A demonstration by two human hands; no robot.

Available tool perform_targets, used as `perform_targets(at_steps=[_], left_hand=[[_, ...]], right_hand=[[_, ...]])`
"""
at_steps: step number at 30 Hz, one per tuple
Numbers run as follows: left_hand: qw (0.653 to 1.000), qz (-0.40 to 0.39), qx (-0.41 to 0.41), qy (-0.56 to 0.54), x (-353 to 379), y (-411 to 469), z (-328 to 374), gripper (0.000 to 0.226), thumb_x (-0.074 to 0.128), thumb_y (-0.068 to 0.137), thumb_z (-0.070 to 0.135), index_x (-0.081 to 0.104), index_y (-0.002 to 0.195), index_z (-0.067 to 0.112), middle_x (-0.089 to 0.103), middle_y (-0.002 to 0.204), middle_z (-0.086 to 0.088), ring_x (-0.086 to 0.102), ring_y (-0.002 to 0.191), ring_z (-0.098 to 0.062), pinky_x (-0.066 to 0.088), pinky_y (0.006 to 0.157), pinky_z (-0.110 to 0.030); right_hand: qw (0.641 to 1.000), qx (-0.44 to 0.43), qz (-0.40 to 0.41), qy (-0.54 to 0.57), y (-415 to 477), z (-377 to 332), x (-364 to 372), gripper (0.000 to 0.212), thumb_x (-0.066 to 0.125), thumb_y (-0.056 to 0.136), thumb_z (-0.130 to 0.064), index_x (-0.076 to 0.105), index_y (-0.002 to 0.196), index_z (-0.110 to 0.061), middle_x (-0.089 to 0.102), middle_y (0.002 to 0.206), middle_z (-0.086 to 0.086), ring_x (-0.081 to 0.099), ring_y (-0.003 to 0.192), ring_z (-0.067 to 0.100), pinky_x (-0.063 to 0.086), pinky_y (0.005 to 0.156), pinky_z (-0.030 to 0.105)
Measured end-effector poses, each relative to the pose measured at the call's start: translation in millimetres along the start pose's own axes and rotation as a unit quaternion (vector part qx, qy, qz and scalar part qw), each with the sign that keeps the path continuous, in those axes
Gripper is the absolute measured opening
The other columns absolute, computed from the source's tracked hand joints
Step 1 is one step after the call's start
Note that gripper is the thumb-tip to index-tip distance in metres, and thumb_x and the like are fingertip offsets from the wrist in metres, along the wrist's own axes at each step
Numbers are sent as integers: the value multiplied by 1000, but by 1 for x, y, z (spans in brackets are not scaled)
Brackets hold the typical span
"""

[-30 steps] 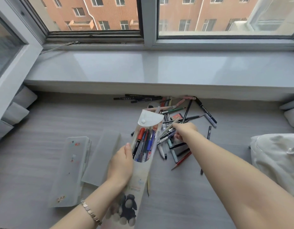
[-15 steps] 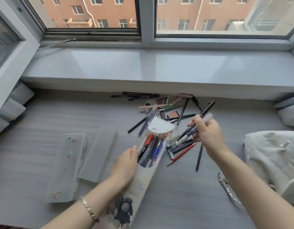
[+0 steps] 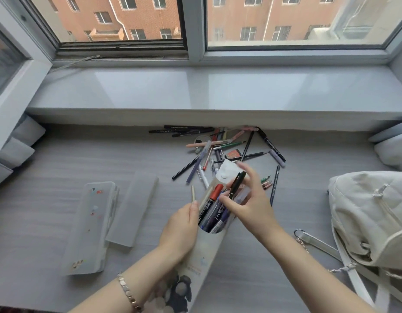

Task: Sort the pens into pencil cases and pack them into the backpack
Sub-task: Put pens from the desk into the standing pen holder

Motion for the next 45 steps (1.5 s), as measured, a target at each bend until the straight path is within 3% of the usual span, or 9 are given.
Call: perform_targets(at_steps=[11,15,17,19,23,28,35,39,45], left_hand=[[999,28,-1,-27,-6,3,1,47,22,99,35,56,85,7,65,87,-8,57,88,-29,44,81,-38],[997,54,-38,-33,-15,9,-13,47,20,99,36,52,78,9,64,87,-9,56,89,-31,40,77,-36],[995,68,-53,-46,-19,12,-19,47,19,99,37,55,84,9,66,96,-12,56,96,-32,39,80,-36],[994,78,-58,-55,-24,13,-20,46,19,100,35,55,87,9,65,102,-16,56,100,-34,38,81,-35],[993,84,-63,-47,-31,15,-20,46,19,100,34,54,84,9,62,94,-12,52,90,-28,34,75,-31],[994,78,-55,-48,-33,14,-20,47,18,100,33,45,67,14,56,73,-3,51,80,-26,34,71,-31],[996,67,-58,-30,-32,21,-15,48,17,100,35,51,76,11,59,82,-5,53,84,-26,35,72,-30],[996,58,-58,-29,-29,39,-4,48,17,100,35,51,79,7,62,90,-10,54,89,-30,38,77,-33],[997,42,-47,-34,-17,67,20,45,17,100,36,42,66,19,56,81,-6,52,85,-29,35,72,-31]], right_hand=[[926,-258,-76,-264,-2,-10,34,34,47,89,-28,65,105,-4,63,115,6,46,112,13,34,101,31],[990,-82,59,-94,22,1,-12,22,51,89,-18,64,105,-10,61,107,-4,54,104,9,39,90,5],[981,82,134,-111,35,32,-40,19,51,88,-11,63,104,-14,59,81,-1,56,81,18,43,65,15],[957,175,31,-229,46,57,-37,23,51,88,-16,61,109,-18,55,68,-1,54,72,21,41,62,27],[894,196,-137,-379,55,75,-5,25,45,93,-31,60,107,-18,67,96,12,61,92,30,47,76,32],[864,223,-93,-441,63,83,2,28,45,90,-27,62,100,-7,66,105,17,59,100,33,47,78,31],[924,267,-66,-267,60,90,-4,12,51,78,-10,45,72,-18,58,84,8,59,79,27,47,66,31],[961,251,16,-114,74,84,-30,20,34,90,3,39,106,-9,56,87,17,54,66,26,44,59,36],[916,207,98,-331,130,74,-96,32,45,89,-9,50,121,-4,61,109,19,57,99,36,44,76,36]])
Point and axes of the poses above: each hand's wrist, its own y-axis towards the middle knuckle, its own x-axis out of the palm, z = x × y, the point moved 7 cm from there along y, towards the middle knuckle
